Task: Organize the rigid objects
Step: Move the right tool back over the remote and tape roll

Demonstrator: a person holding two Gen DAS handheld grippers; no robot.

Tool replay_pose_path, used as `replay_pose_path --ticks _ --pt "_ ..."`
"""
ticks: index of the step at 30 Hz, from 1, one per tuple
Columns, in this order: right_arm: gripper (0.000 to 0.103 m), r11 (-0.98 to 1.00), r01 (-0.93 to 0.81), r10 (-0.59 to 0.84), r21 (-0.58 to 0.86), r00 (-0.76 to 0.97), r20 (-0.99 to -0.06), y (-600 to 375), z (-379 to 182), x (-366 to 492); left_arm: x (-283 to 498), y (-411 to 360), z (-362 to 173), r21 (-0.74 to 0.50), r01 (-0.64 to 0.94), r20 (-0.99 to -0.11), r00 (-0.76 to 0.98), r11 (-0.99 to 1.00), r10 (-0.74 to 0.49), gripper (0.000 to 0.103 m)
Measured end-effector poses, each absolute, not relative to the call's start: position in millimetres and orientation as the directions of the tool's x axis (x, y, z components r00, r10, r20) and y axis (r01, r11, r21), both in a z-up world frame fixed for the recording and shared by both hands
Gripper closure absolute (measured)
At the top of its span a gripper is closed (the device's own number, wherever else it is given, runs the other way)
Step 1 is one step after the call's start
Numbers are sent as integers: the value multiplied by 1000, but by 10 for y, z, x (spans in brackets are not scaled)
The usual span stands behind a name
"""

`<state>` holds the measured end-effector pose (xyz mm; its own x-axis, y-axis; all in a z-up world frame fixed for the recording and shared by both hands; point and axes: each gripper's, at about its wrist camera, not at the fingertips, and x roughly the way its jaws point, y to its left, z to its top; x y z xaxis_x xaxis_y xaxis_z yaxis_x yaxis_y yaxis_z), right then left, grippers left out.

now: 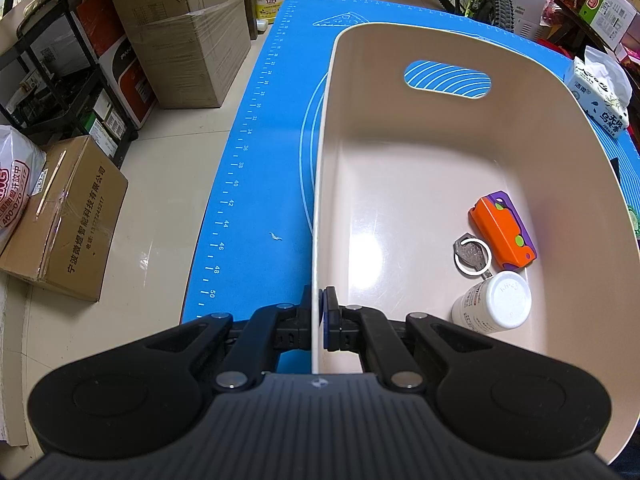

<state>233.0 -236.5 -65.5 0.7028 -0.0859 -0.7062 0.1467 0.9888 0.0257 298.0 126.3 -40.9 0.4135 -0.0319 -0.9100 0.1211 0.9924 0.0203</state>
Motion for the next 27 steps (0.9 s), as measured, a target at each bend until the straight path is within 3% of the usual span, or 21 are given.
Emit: replay_pose_path --ticks 7,12,27 --pt "32 981 194 -119 15 657 -745 -2465 -913 2354 2980 1262 -410 22 121 -910 414 992 -30 98" --pt "5 975 219 -122 30 645 -754 -2521 -1025 2392 2980 1261 -411 22 121 -910 414 992 -30 98" --pt "2 983 183 -91 27 601 -794 -2499 -1331 2686 2981 1260 -411 21 120 -910 413 993 -31 98"
